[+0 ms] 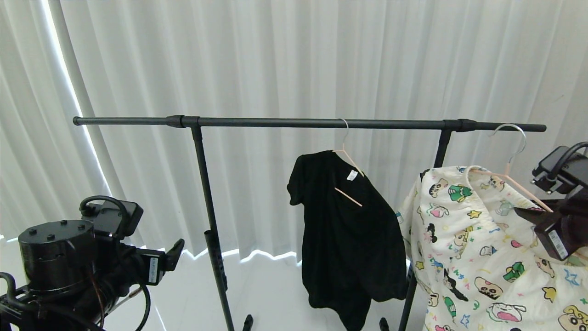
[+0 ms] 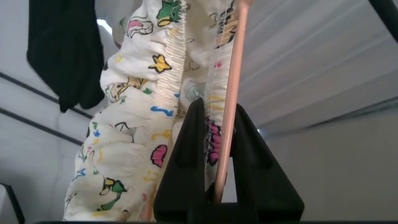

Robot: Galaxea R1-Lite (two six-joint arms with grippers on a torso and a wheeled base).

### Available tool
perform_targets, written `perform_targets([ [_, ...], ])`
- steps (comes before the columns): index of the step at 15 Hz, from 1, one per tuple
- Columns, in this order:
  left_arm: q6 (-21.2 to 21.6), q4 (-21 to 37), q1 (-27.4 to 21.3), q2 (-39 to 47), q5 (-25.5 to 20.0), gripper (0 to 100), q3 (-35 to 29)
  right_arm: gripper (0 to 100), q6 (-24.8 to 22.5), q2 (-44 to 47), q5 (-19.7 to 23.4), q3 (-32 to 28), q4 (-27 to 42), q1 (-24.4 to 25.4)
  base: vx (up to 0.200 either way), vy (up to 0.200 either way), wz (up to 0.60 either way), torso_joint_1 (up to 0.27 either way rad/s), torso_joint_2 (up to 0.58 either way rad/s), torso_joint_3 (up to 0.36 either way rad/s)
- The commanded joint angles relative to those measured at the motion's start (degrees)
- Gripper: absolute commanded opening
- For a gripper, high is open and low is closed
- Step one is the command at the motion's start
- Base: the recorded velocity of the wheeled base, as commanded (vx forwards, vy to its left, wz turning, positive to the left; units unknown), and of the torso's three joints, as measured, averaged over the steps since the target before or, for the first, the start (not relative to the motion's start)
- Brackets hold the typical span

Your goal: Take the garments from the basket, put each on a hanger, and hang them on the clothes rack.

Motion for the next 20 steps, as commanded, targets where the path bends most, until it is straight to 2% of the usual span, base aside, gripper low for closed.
perform_targets([
  [1,0.1,0.0,-0.6,0.1,0.0,100,0.0,0,-0.1,2.2,0.3,-1.3,0.0,0.4,0.2,0.0,0.0,0.007,0.01,0.002],
  [6,0.3,0.0,-1.8,0.2,0.0,100,-0.3,0,-0.4,4.9,0.4,-3.7,0.0,1.1,0.2,0.0,0.0,0.0,0.0,0.001],
  [12,0.3,0.0,-2.0,0.3,0.0,100,-0.3,0,-0.4,5.3,0.4,-3.9,0.0,1.3,0.2,0.0,0.0,0.002,0.0,0.0],
  [20,0.2,-0.1,-2.0,0.2,0.0,100,-0.3,0,-0.3,9.9,0.4,-6.8,-0.1,1.3,0.0,0.0,0.0,0.0,0.0,0.0],
])
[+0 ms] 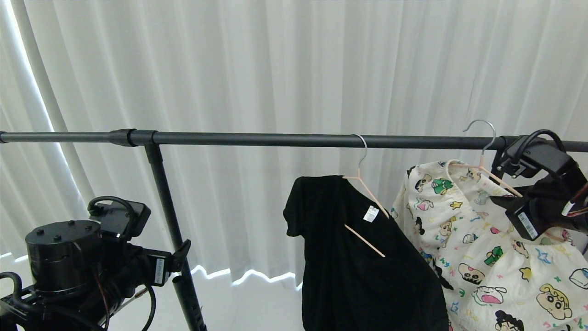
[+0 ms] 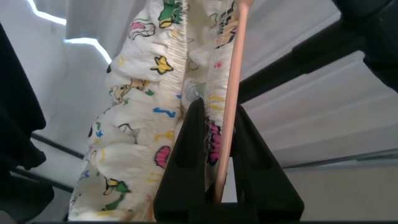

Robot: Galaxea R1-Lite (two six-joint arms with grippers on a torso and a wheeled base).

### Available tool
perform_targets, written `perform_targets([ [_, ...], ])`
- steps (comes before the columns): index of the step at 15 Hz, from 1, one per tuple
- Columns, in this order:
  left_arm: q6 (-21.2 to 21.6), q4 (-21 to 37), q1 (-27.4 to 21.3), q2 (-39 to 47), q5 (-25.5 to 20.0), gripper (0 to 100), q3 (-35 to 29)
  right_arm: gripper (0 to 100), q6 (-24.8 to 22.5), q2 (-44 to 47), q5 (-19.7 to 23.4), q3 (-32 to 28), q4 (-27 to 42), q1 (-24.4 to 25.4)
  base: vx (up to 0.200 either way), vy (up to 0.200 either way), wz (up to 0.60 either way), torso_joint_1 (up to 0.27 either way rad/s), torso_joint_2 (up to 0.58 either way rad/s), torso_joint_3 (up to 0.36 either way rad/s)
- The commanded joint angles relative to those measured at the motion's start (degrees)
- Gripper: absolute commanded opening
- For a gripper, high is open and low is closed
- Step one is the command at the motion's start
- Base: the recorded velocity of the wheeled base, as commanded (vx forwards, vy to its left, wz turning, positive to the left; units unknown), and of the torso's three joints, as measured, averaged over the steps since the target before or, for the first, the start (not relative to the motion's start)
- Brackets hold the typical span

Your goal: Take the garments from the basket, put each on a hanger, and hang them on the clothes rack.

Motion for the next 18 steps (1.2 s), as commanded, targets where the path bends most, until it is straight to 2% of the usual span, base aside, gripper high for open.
perform_targets([
  [1,0.0,0.0,0.0,-0.1,0.0,100,0.0,0,0.1,3.1,0.0,-0.9,0.0,0.0,0.0,0.0,0.0,0.0,0.0,0.0],
  [8,-0.3,0.0,0.0,0.0,0.0,100,-0.2,0,0.0,8.8,-0.1,-4.8,0.0,0.0,0.0,0.0,0.0,0.0,0.0,0.0],
  [18,-0.3,0.0,0.0,-0.1,0.1,100,-0.2,0,0.0,9.6,-0.3,-5.6,0.1,0.1,0.0,0.0,0.0,0.0,0.0,0.0],
])
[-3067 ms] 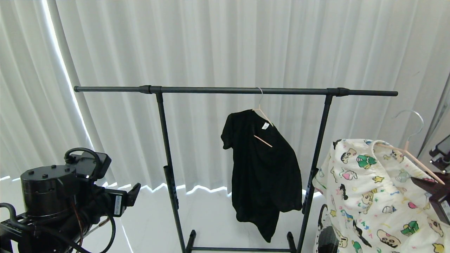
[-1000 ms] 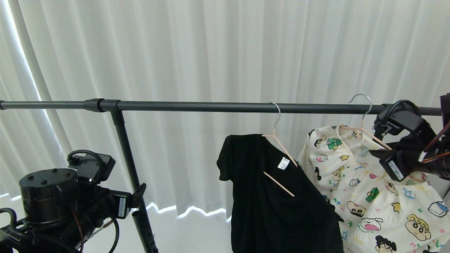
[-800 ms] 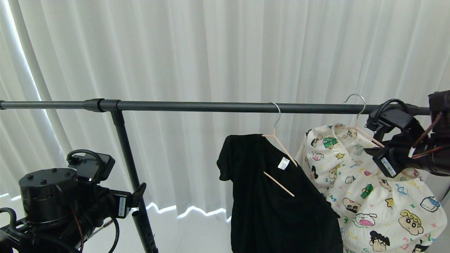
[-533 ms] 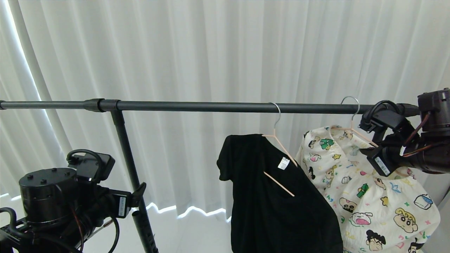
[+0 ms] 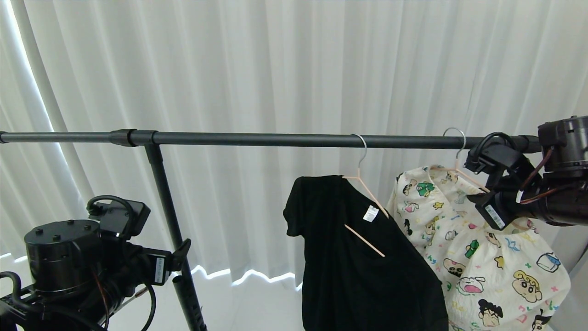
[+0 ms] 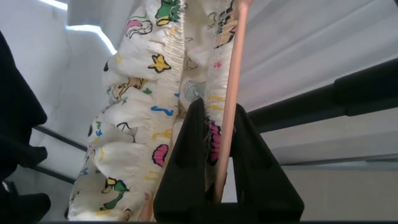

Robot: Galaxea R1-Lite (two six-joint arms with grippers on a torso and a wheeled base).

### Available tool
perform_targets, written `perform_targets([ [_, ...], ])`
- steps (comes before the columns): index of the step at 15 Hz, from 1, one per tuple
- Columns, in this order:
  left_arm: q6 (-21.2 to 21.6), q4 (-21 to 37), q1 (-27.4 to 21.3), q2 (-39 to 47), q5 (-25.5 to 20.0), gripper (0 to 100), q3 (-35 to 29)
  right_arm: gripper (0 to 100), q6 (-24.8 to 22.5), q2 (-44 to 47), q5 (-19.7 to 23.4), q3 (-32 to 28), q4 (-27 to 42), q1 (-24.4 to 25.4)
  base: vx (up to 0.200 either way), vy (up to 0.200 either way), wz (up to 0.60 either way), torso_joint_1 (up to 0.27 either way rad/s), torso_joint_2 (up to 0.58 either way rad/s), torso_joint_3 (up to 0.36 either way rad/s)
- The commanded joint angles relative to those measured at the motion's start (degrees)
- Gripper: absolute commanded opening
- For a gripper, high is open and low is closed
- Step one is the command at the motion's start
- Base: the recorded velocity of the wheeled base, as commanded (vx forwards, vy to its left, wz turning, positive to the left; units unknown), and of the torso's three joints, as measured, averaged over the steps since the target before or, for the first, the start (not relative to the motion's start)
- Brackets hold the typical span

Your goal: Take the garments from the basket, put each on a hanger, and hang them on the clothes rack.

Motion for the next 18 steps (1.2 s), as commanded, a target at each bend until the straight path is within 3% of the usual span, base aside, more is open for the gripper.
perform_targets([
  [1,0.1,0.0,0.0,0.0,0.0,100,0.0,100,0.0,-0.2,0.0,0.1,0.0,0.0,0.0,0.0,0.0,0.0,0.0,0.0],
  [5,0.1,0.0,0.0,-0.2,0.1,100,0.1,100,0.7,-2.7,0.7,0.2,-0.1,1.3,0.0,0.0,0.0,0.0,0.0,0.0],
  [8,0.0,0.0,0.3,-0.4,0.3,100,0.3,100,4.4,-8.7,1.3,1.0,0.1,3.3,0.0,0.0,0.0,0.0,0.0,0.0],
  [10,0.4,-0.8,0.4,-0.6,2.7,100,0.2,100,5.7,-12.3,1.2,1.7,0.1,3.1,0.0,0.0,0.0,0.0,0.0,0.0],
  [12,2.0,-5.1,0.4,-0.2,4.2,100,0.2,100,7.0,-16.9,0.7,3.3,0.2,0.7,0.0,0.0,0.0,0.0,0.0,0.0],
  [15,7.5,-8.4,4.0,-1.7,4.6,100,0.3,100,6.8,-23.7,-4.6,4.6,3.6,-7.1,0.0,0.0,0.0,0.0,0.0,0.0],
  [18,7.5,-10.9,5.2,-2.0,4.6,100,2.8,100,4.2,-28.9,-4.7,6.8,8.6,-15.0,0.0,0.0,0.0,0.0,0.0,0.0],
])
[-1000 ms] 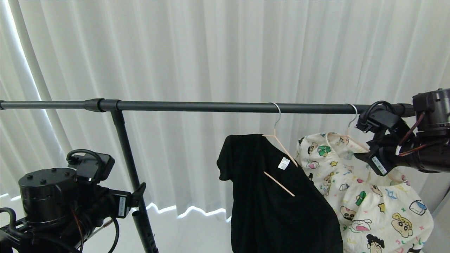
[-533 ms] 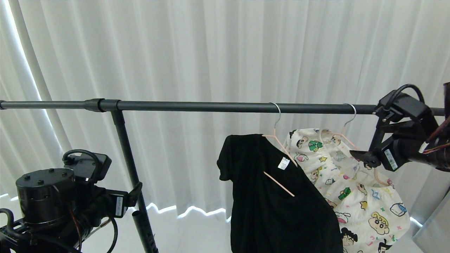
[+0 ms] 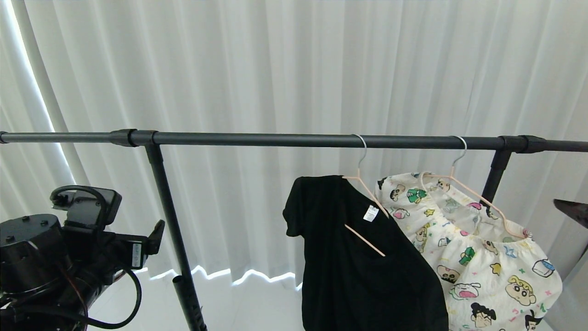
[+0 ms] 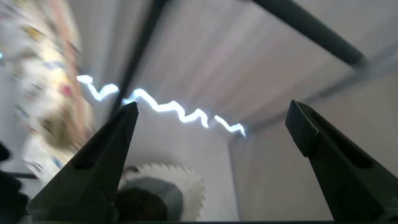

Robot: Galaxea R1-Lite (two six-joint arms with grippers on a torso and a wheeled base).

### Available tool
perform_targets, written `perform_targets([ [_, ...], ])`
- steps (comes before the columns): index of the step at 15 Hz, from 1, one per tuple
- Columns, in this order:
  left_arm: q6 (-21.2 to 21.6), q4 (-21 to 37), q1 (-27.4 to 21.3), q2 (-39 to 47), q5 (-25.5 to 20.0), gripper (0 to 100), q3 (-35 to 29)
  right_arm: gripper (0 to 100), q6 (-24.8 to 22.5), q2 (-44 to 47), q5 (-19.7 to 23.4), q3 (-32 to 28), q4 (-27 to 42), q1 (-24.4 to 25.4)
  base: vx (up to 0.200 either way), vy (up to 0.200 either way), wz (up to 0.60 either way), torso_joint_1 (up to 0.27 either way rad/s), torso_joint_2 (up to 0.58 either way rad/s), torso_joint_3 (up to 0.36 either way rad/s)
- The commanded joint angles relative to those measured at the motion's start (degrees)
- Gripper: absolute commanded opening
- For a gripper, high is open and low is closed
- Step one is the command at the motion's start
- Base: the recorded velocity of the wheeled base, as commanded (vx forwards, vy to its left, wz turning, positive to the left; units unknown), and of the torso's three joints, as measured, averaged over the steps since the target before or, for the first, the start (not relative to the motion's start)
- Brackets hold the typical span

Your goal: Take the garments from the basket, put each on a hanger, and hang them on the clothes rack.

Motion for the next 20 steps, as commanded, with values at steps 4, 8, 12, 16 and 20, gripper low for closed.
perform_targets([
  [4,0.0,-5.1,0.8,-0.7,0.1,100,6.1,100,-3.1,-11.3,0.1,8.6,0.6,-8.5,-0.2,0.0,0.0,0.007,0.0,-0.002],
  [8,0.0,-5.2,1.5,-3.5,0.0,100,9.1,100,-3.1,-15.1,-0.2,13.3,0.5,-8.6,-0.2,0.0,0.0,-0.006,0.0,0.005],
  [12,-0.1,-5.2,1.6,-4.4,0.0,100,10.1,100,-2.7,-16.5,-0.2,16.4,0.4,-8.7,-0.2,0.0,0.0,0.002,0.0,0.004],
  [16,-0.1,-5.2,1.6,-4.4,0.0,100,10.1,100,-2.7,-16.8,-0.2,20.1,-4.4,-9.1,-0.2,0.0,0.0,0.002,0.0,0.005],
  [20,-0.2,-5.2,1.6,-5.0,0.1,100,10.1,100,-2.7,-16.8,-0.2,22.2,-5.4,-9.5,-0.2,0.0,0.0,0.001,0.0,0.0],
])
